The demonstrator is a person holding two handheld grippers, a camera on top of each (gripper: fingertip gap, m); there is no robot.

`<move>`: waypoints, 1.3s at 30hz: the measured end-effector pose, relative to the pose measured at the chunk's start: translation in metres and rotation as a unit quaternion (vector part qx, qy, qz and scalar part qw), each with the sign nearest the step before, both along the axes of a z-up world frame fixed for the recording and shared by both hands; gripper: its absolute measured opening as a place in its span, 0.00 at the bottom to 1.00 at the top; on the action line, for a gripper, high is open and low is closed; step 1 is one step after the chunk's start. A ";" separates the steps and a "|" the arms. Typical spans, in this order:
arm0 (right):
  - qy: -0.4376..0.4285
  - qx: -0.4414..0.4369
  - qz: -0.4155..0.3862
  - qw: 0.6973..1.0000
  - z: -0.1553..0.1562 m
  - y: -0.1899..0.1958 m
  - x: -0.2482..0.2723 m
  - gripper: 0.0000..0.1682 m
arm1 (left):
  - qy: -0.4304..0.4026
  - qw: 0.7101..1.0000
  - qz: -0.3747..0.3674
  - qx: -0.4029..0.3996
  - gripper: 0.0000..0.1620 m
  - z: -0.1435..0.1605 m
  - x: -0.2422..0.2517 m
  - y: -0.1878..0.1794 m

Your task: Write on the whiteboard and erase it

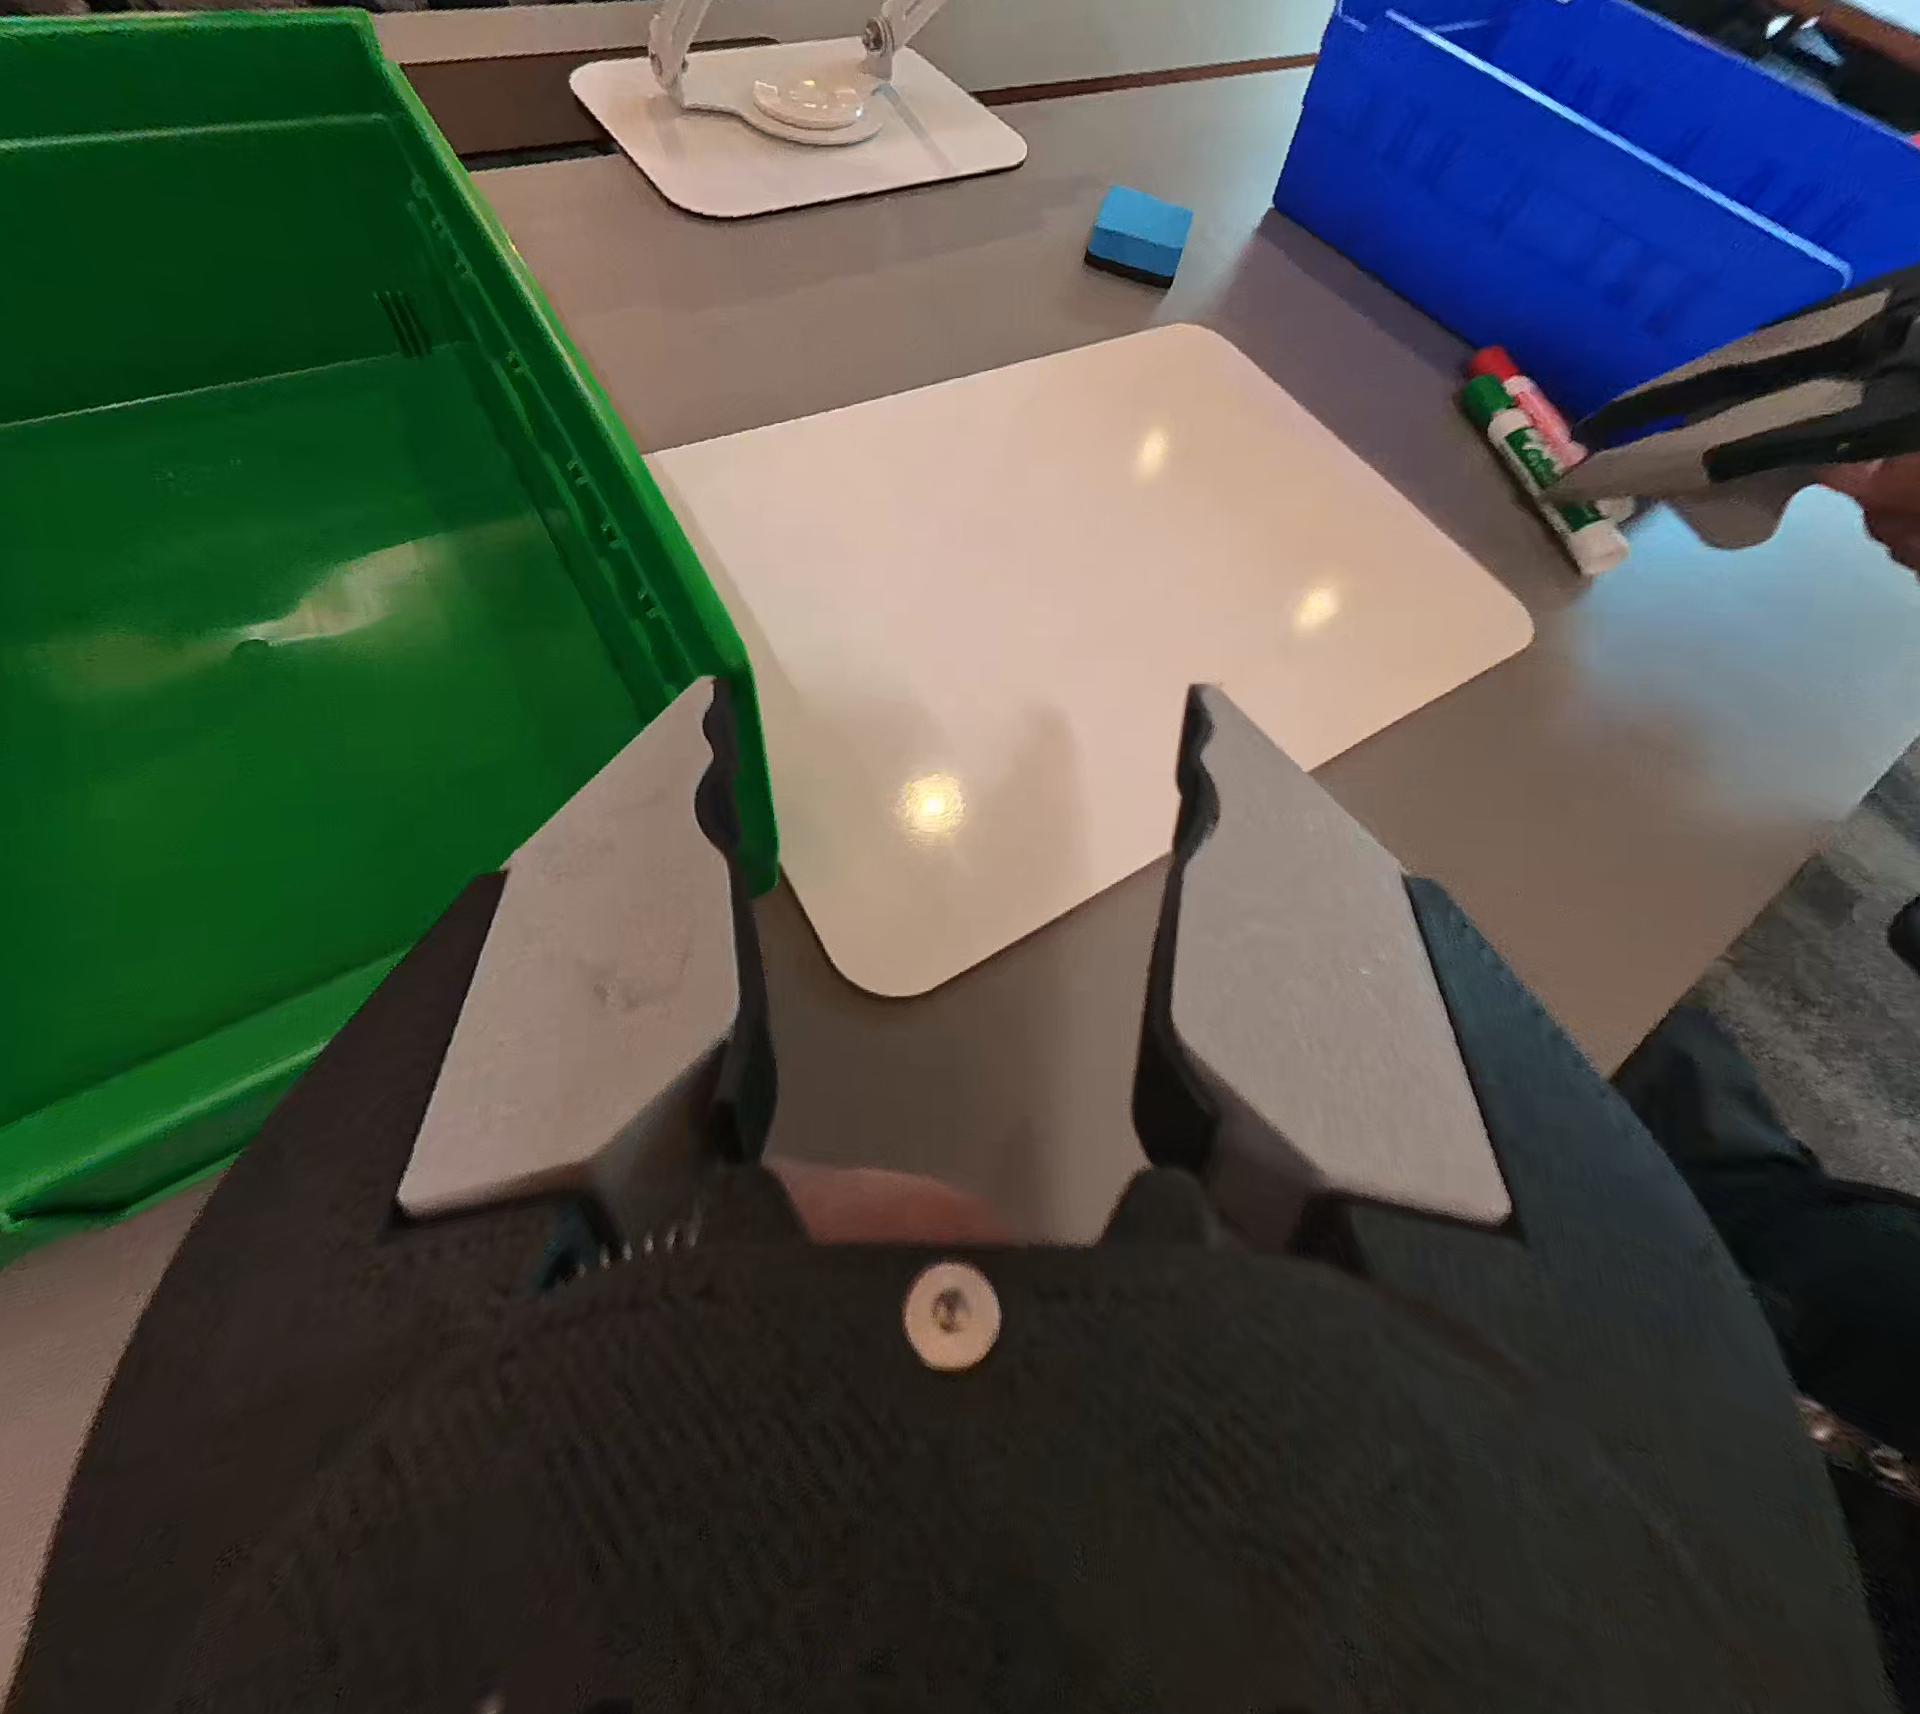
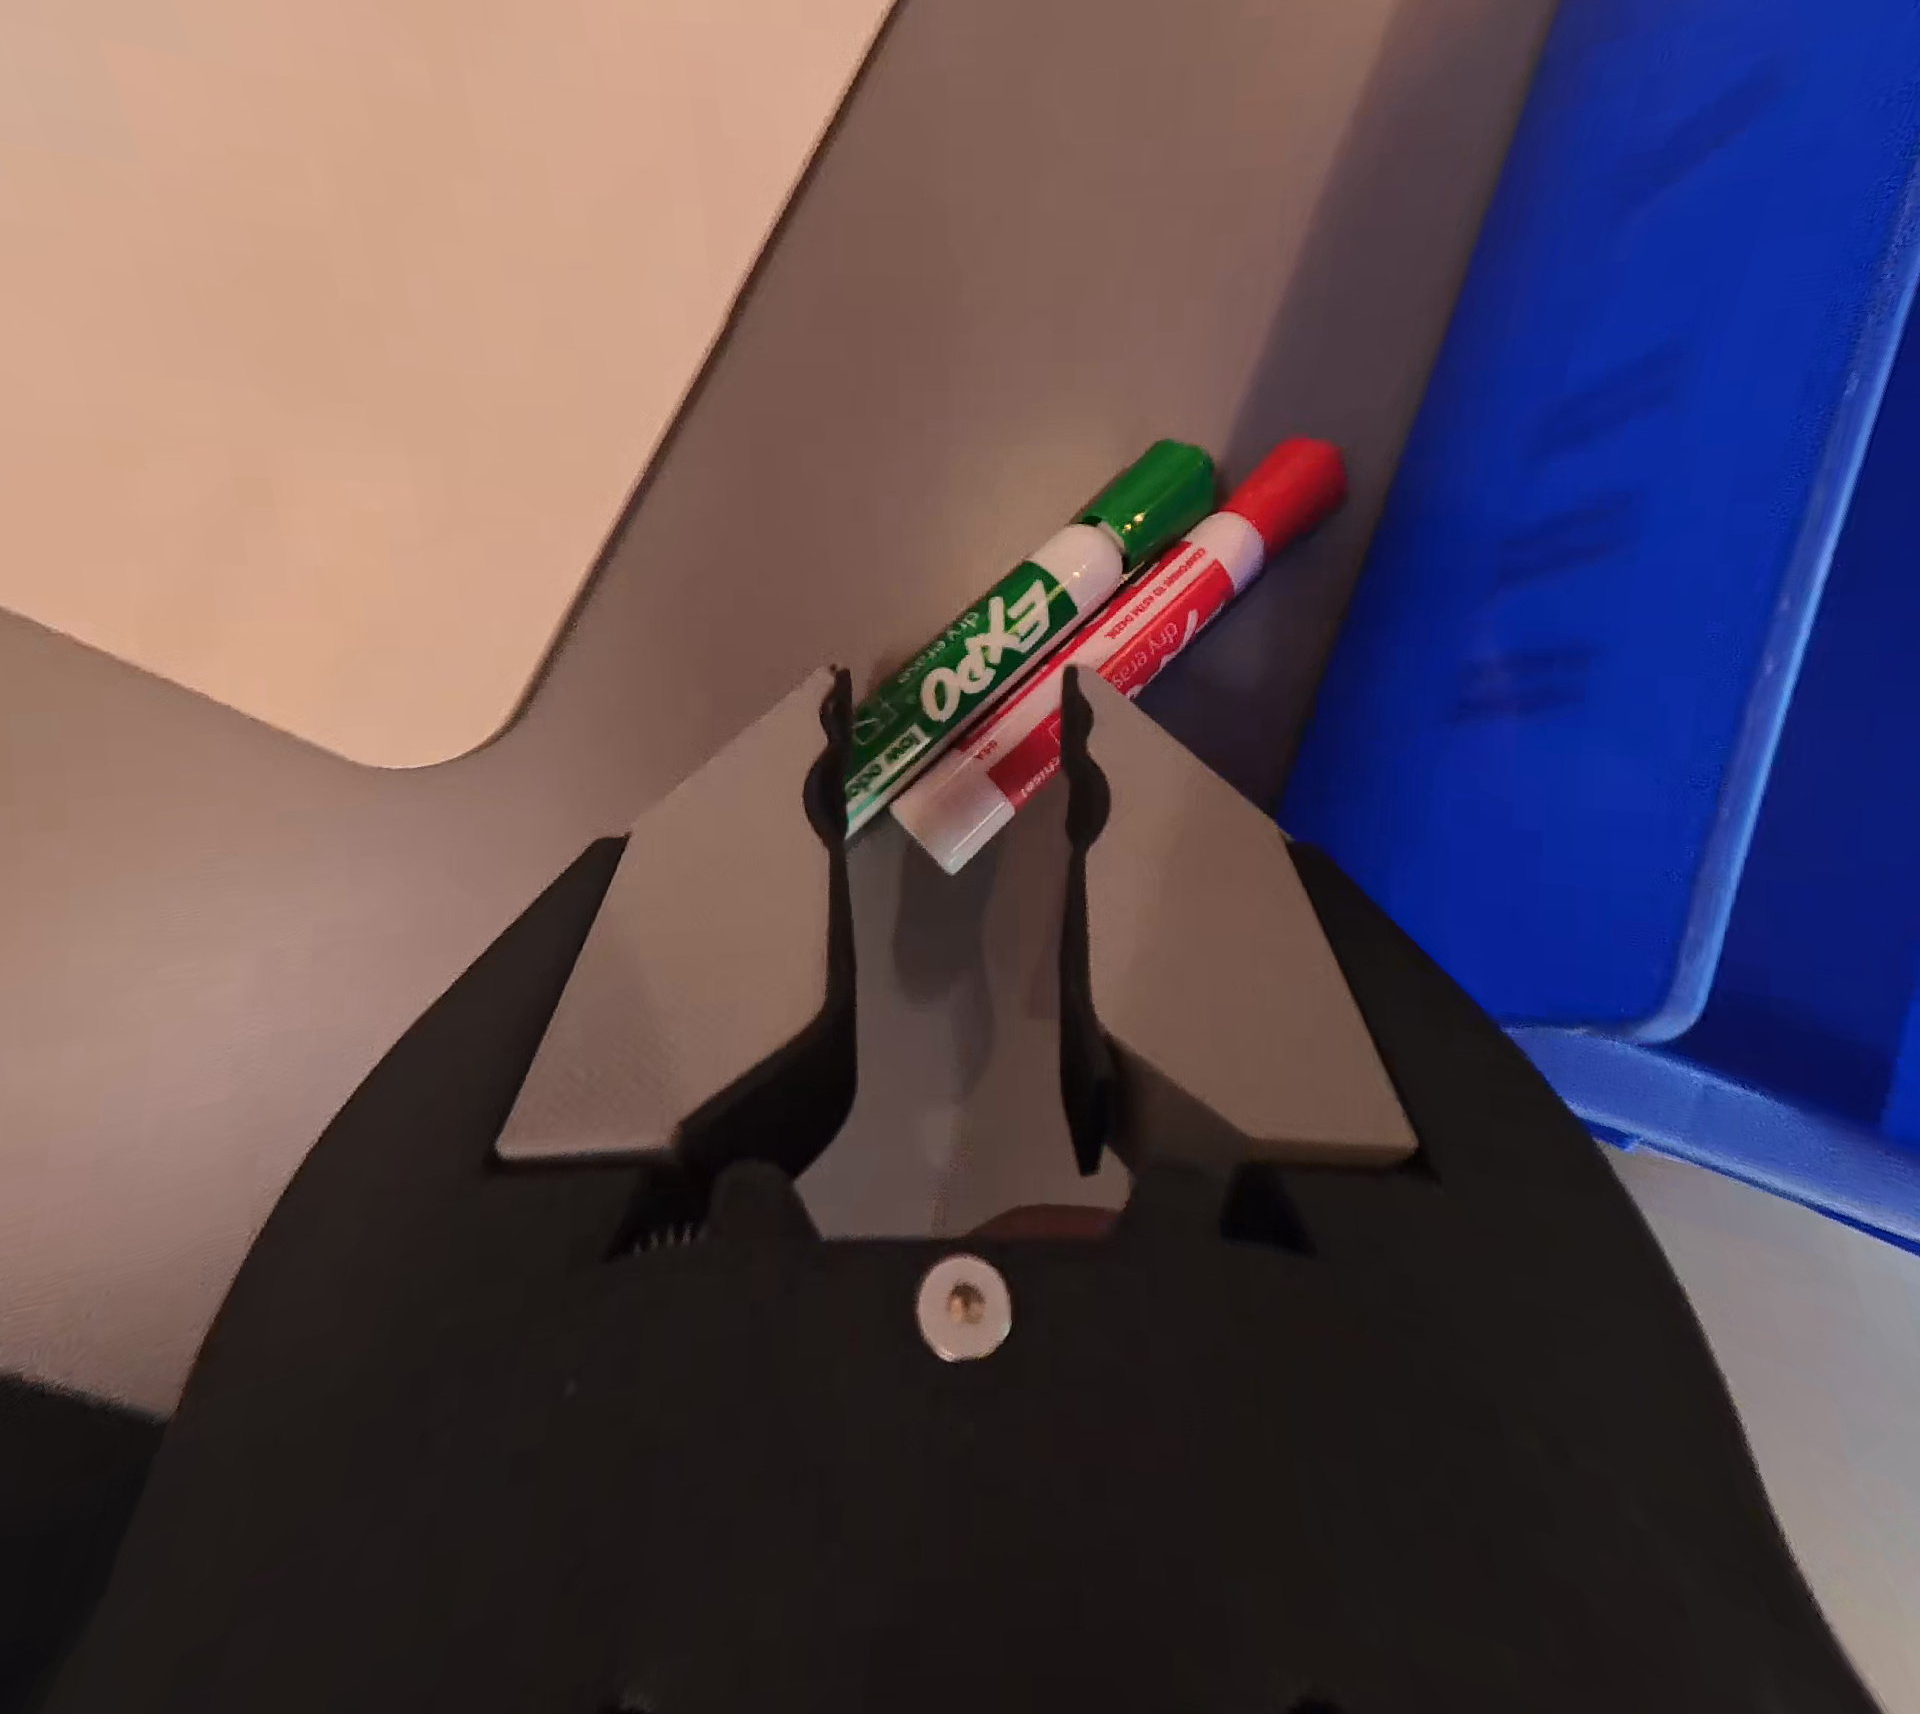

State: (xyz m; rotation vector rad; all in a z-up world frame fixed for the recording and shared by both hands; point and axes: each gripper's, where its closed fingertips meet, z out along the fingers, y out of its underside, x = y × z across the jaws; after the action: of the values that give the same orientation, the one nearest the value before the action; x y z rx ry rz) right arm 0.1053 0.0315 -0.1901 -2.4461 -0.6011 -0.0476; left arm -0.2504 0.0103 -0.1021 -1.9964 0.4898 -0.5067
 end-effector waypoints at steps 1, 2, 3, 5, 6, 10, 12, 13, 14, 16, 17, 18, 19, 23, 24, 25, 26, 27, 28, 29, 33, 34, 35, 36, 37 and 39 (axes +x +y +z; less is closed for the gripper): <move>-0.004 0.006 -0.003 1.000 0.000 0.002 0.003 0.23 | 0.010 1.000 0.003 0.001 0.52 -0.002 -0.002 0.000; -0.002 -0.006 -0.004 1.000 -0.003 0.000 0.003 0.23 | 0.014 1.000 0.005 0.002 0.52 -0.002 -0.003 0.001; 0.005 -0.023 -0.002 1.000 -0.008 -0.003 0.002 0.23 | 0.012 1.000 0.005 0.002 0.52 -0.002 -0.004 0.001; 0.018 -0.038 0.013 0.999 -0.012 -0.006 -0.004 0.21 | 0.003 1.000 0.002 0.000 0.52 -0.001 -0.003 0.000; 0.016 -0.038 0.015 0.999 -0.012 -0.006 -0.004 0.22 | 0.002 1.000 0.002 -0.001 0.52 -0.002 -0.004 0.001; 0.018 -0.042 0.034 0.998 -0.012 -0.004 -0.008 0.17 | 0.008 1.000 0.003 -0.004 0.52 -0.005 -0.004 0.001; 0.040 -0.057 0.067 0.995 -0.013 -0.010 -0.020 0.12 | 0.009 1.000 -0.002 -0.002 0.51 -0.003 -0.002 -0.001; 0.050 -0.062 0.093 0.992 -0.013 -0.015 -0.029 0.10 | 0.011 1.000 -0.009 0.000 0.50 -0.002 0.001 -0.003; 0.046 -0.060 0.117 0.990 -0.013 -0.019 -0.035 0.09 | 0.014 1.000 -0.017 0.002 0.50 -0.001 0.004 -0.006; -0.014 -0.027 0.140 0.990 -0.011 -0.021 -0.031 0.09 | 0.026 0.998 -0.059 0.011 0.44 0.000 0.016 -0.016; -0.038 -0.013 0.151 0.988 -0.009 -0.023 -0.031 0.09 | 0.034 0.996 -0.084 0.019 0.42 -0.001 0.024 -0.021; -0.043 -0.005 0.162 0.986 -0.006 -0.026 -0.034 0.09 | 0.044 0.993 -0.106 0.029 0.40 -0.002 0.031 -0.026; -0.036 0.000 0.169 0.985 -0.003 -0.030 -0.038 0.09 | 0.055 0.990 -0.122 0.036 0.39 -0.004 0.038 -0.030; 0.005 0.030 0.225 0.974 0.021 -0.046 -0.060 0.09 | 0.105 0.975 -0.192 0.043 0.39 -0.029 0.072 -0.042; 0.014 0.032 0.250 0.968 0.025 -0.052 -0.069 0.09 | 0.111 0.969 -0.218 0.046 0.39 -0.035 0.084 -0.046; 0.017 0.038 0.282 0.959 0.029 -0.059 -0.079 0.09 | 0.115 0.962 -0.244 0.055 0.38 -0.040 0.097 -0.049; 0.013 0.047 0.294 0.954 0.032 -0.060 -0.084 0.09 | 0.117 0.954 -0.267 0.066 0.37 -0.044 0.109 -0.050; 0.007 0.047 0.301 0.952 0.032 -0.060 -0.088 0.09 | 0.123 0.947 -0.287 0.076 0.37 -0.049 0.120 -0.050; 0.007 0.043 0.318 0.947 0.031 -0.062 -0.094 0.09 | 0.139 0.939 -0.304 0.085 0.36 -0.054 0.130 -0.049; 0.008 0.043 0.334 0.941 0.031 -0.064 -0.099 0.09 | 0.162 0.929 -0.320 0.094 0.36 -0.061 0.136 -0.046; 0.006 0.034 0.380 0.925 0.026 -0.066 -0.110 0.09 | 0.237 0.890 -0.370 0.117 0.39 -0.075 0.156 -0.037; 0.004 0.028 0.392 0.919 0.024 -0.068 -0.111 0.09 | 0.257 0.882 -0.375 0.125 0.39 -0.076 0.160 -0.033; 0.002 0.022 0.403 0.915 0.022 -0.070 -0.112 0.09 | 0.276 0.874 -0.376 0.134 0.39 -0.077 0.163 -0.029; -0.001 0.016 0.408 0.913 0.019 -0.071 -0.113 0.09 | 0.287 0.868 -0.381 0.140 0.37 -0.079 0.167 -0.027; -0.003 0.009 0.413 0.911 0.016 -0.072 -0.113 0.09 | 0.294 0.863 -0.386 0.139 0.36 -0.081 0.171 -0.026; -0.005 -0.001 0.414 0.910 0.013 -0.069 -0.113 0.09 | 0.302 0.855 -0.398 0.135 0.38 -0.088 0.181 -0.026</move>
State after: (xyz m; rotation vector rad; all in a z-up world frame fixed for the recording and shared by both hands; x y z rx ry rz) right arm -0.0081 -0.0377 -0.1766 -2.0007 -1.5801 0.2837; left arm -0.0696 -0.0156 -0.1898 -1.5775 1.7220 -0.2490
